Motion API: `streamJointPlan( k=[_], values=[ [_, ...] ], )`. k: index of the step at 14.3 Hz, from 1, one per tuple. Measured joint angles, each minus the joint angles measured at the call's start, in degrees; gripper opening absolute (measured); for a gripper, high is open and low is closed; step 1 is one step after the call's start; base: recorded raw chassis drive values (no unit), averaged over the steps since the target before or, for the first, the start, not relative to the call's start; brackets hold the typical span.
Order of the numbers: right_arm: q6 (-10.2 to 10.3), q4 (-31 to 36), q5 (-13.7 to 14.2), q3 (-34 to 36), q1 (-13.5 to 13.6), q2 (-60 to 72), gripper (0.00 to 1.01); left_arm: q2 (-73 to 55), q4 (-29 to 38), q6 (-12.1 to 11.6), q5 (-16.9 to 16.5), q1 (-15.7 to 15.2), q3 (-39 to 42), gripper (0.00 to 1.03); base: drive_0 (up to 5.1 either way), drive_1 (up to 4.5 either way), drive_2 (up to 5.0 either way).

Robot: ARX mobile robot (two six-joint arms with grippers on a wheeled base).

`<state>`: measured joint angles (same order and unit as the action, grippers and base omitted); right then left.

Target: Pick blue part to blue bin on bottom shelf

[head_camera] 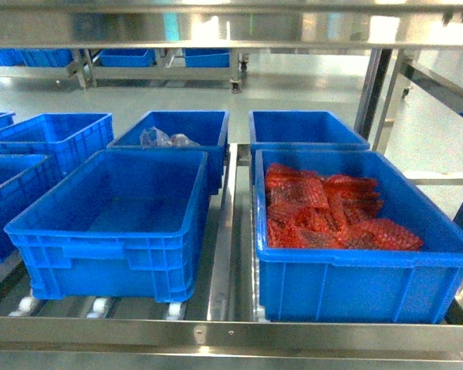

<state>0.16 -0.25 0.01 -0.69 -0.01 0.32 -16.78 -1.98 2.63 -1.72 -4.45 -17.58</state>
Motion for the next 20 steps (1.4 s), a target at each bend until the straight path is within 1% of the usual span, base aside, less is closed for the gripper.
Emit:
streamJointPlan(
  k=[17,20],
  values=[
    [0.0,-0.1,0.0,0.0,0.0,0.0,0.98,0.0,-0.1,0.0,0.0,0.0,0.2,0.43,0.0,0.0,0.0],
    [0.0,0.0,0.0,0.0,0.0,0.0,0.98,0.3,0.0,0.0,0.0,0.0,0.2,0.43,0.0,4.08,-4.0]
  ],
)
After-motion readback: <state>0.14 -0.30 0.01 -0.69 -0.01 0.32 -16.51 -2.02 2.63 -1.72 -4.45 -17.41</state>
